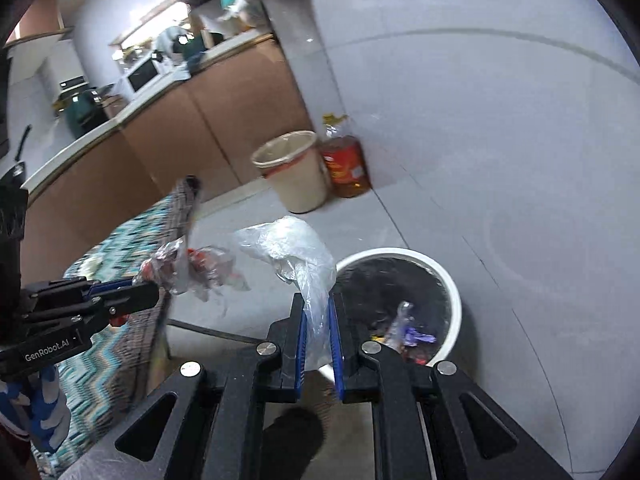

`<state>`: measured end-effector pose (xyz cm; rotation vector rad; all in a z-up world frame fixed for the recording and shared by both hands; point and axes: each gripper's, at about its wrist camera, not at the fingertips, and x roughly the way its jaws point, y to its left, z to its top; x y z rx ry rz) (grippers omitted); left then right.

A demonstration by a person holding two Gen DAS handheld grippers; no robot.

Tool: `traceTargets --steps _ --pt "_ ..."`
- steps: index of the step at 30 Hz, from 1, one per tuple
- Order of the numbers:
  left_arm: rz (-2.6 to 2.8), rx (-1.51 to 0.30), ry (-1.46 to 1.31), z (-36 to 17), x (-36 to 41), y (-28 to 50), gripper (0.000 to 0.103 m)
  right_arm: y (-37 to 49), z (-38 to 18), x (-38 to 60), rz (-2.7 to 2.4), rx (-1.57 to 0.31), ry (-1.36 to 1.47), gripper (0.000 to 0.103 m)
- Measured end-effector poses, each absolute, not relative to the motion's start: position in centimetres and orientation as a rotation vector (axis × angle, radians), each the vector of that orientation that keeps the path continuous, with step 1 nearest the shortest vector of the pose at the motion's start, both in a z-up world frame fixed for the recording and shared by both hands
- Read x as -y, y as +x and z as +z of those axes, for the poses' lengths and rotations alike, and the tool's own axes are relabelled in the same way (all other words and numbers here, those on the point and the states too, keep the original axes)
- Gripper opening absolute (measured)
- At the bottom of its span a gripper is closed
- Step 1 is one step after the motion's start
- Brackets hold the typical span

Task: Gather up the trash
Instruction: 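Carry both items to the white bin and open both tools over it, then move both open tools back over the remaining trash on the rug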

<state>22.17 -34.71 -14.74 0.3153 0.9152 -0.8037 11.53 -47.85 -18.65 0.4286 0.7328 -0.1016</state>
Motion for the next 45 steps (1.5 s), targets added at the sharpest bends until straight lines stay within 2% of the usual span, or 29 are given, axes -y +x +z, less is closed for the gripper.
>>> traceTargets --steps 7,10,11,12,14,23,31,39,45 --pt "-0.823 -0.959 0.284 -17.3 39.6 25.0 0.016 13.7 -21.0 50.7 -0.137 -0.766 0.436 0.012" --pt "-0.835 -0.983 0.269 -18.1 40.8 25.7 0.02 14.6 -22.0 51.6 -0.152 -0.785 0.433 0.015" --pt "-0.837 -0.986 0.266 -18.2 41.1 25.8 0.028 14.8 -22.5 51.8 -0.162 -0.796 0.43 0.018" --pt "-0.839 -0.987 0.259 -18.2 41.3 25.8 0.04 15.0 -22.7 52.0 -0.166 -0.802 0.425 0.021" --pt "-0.849 -0.984 0.236 -18.0 41.3 25.8 0.05 15.0 -23.0 52.2 -0.179 -0.811 0.419 0.025" --pt "-0.84 -0.973 0.184 -16.4 39.5 25.5 0.05 13.0 -21.8 52.6 -0.198 -0.785 0.415 0.029" --pt "-0.814 -0.861 0.17 -12.6 35.9 23.3 0.05 11.3 -17.5 50.2 -0.181 -0.714 0.393 0.032" --pt "-0.738 -0.833 0.122 -10.9 28.3 22.0 0.05 9.5 -12.0 45.4 -0.133 -0.634 0.326 0.037" --pt "-0.678 -0.793 0.079 -9.4 20.6 20.7 0.05 8.8 -8.6 41.1 -0.088 -0.586 0.272 0.038"
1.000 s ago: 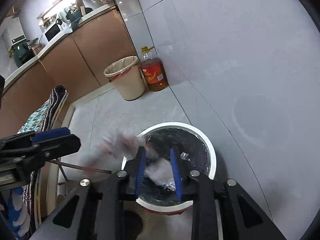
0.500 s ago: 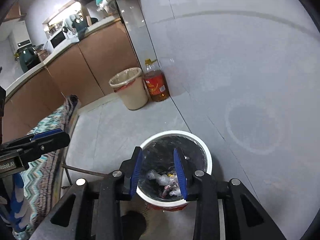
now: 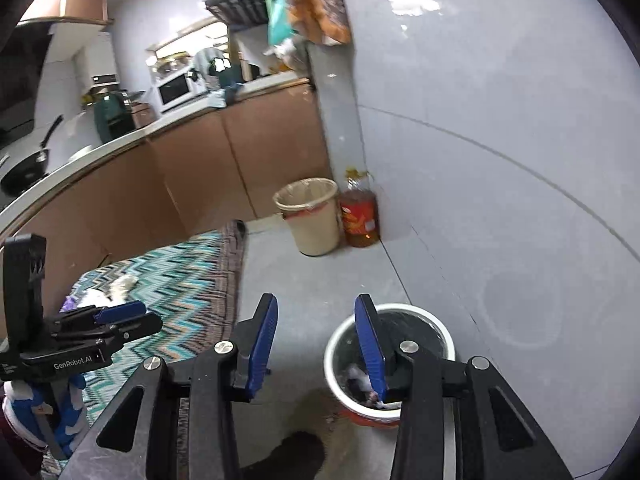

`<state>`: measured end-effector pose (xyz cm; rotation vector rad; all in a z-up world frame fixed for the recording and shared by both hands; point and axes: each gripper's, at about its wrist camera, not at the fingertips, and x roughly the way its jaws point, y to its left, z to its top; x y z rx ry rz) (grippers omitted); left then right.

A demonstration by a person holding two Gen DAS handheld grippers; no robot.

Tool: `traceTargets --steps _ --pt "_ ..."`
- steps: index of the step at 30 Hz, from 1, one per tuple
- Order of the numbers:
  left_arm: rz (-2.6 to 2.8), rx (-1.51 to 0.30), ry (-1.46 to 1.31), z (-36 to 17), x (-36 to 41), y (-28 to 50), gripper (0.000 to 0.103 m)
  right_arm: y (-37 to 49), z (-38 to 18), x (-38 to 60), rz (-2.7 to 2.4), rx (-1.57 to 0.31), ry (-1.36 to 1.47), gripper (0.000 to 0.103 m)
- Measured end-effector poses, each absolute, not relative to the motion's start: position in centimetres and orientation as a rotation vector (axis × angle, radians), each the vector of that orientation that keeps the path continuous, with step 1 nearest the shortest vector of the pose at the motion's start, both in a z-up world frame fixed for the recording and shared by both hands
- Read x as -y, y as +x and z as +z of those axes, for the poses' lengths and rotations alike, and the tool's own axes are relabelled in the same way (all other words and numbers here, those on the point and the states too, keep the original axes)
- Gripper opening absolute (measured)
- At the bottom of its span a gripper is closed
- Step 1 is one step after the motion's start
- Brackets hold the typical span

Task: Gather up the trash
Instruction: 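Move both open tools back over the remaining trash on the rug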

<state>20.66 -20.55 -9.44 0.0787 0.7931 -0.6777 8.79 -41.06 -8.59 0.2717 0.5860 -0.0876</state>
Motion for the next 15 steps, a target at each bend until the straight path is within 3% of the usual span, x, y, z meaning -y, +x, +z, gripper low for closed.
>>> traceTargets --steps 15 --pt "-0.494 -0.681 -0.007 -7.2 3.2 17.1 0.052 9.6 -4.0 31.3 0.031 -0.527 0.2 0.041"
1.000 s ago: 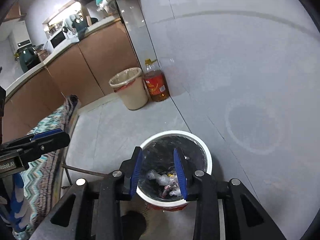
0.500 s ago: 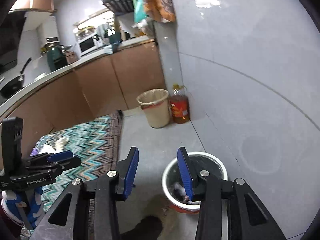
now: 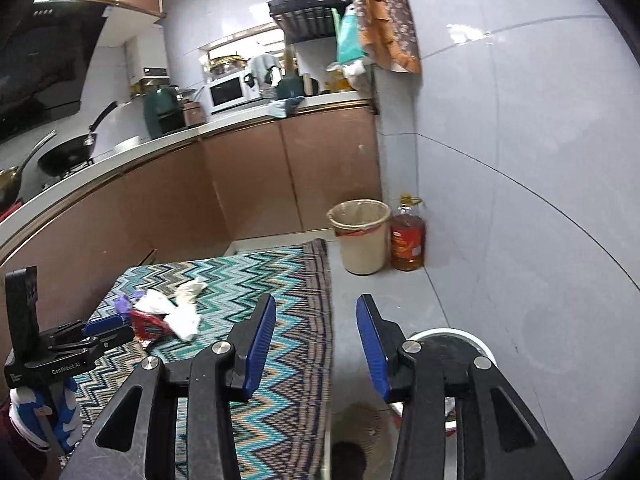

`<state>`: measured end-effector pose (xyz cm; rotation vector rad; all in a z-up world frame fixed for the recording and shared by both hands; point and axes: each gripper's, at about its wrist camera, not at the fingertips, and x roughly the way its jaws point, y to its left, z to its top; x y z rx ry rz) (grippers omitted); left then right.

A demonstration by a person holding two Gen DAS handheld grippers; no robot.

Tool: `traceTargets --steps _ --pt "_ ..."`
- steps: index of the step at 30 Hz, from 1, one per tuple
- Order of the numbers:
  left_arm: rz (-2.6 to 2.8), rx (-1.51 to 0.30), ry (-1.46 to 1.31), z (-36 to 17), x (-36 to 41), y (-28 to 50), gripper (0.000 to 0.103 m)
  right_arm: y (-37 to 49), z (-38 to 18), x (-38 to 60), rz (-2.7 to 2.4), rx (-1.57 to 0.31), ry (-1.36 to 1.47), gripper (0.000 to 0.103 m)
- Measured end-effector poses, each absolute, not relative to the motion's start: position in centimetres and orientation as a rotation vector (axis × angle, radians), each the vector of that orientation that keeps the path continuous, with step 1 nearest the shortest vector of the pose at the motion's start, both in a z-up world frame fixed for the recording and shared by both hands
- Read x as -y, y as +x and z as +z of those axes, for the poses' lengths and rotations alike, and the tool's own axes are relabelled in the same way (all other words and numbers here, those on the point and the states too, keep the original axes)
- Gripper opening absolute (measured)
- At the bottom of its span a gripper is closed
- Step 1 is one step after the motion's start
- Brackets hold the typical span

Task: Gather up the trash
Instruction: 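Move both open tools back over the remaining trash on the rug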

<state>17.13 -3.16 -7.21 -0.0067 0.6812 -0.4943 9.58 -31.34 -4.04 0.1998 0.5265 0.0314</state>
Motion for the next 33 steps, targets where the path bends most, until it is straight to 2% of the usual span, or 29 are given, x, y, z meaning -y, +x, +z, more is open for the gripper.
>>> traceTargets --steps 3,13,19,21,29,33 --pt "-0.452 -0.66 -0.016 -7.3 0.6 16.2 0.058 9.5 -3.8 29.7 0.051 -0.528 0.19 0.045" --pt "-0.336 -0.62 -0.079 -7.4 -6.4 14.0 0.058 9.0 -4.0 26.0 0.106 -0.541 0.176 0.055" --pt "-0.286 -0.599 -0.087 -7.5 -8.1 12.8 0.058 8.3 -3.8 23.9 0.126 -0.531 0.161 0.071" --pt "-0.274 -0.588 -0.083 -7.4 -8.5 12.4 0.058 8.0 -3.8 23.4 0.135 -0.528 0.163 0.082" --pt "-0.241 -0.525 -0.065 -6.2 -8.5 10.1 0.058 5.9 -2.6 21.8 0.171 -0.475 0.161 0.103" --pt "-0.243 -0.512 -0.042 -5.6 -8.3 8.9 0.058 4.9 -1.7 21.4 0.189 -0.444 0.174 0.103"
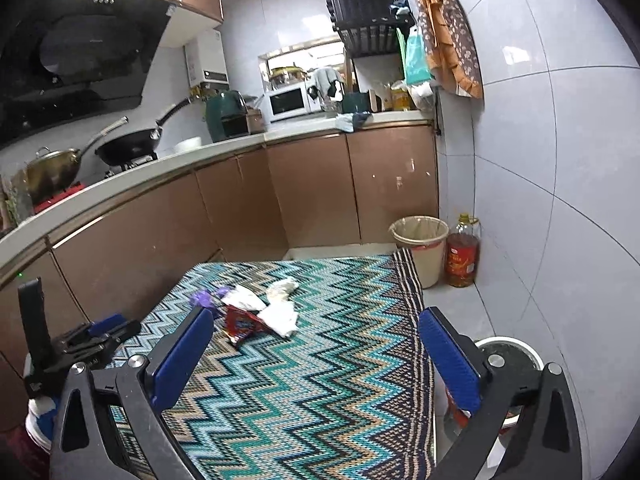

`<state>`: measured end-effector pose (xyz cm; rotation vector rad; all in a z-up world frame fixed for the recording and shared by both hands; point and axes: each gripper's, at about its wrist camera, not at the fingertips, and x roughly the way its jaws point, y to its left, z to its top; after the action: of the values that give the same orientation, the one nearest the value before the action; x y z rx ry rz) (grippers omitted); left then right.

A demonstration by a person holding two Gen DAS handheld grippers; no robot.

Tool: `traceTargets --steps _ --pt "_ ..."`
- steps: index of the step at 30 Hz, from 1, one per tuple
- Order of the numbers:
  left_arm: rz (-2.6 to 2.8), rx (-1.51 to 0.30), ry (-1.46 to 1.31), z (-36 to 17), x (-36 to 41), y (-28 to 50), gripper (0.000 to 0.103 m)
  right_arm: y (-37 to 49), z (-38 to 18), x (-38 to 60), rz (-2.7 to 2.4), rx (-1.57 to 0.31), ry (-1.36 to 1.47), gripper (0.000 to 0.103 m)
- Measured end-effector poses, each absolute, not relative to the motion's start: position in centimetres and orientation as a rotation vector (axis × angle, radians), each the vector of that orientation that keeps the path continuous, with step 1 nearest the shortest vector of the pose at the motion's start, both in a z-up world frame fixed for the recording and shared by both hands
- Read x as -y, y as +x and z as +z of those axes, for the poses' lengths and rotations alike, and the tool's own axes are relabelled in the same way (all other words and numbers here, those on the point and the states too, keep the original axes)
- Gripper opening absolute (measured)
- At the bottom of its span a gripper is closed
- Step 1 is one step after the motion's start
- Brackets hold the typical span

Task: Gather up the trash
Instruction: 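Move both open tools back over the remaining trash on the rug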

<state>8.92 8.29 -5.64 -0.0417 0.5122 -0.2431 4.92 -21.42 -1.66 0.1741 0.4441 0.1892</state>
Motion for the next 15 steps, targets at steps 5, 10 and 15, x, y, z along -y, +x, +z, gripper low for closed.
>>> traceTargets --steps 5,10,15 --pt "-0.252 -0.497 -0.019 -5.2 -8.2 7.5 0.058 3.8 -0.8 20.9 0.198 -0.417 0.163 0.103" --pt "-0.246 -0.465 -0.015 -4.4 -8.5 6.1 0.059 2.7 -0.1 20.1 0.195 -0.383 0.139 0.103" --pt "-0.234 -0.441 -0.007 -3.9 -8.7 5.3 0.067 2.3 0.5 19.3 0.214 -0.368 0.131 0.103"
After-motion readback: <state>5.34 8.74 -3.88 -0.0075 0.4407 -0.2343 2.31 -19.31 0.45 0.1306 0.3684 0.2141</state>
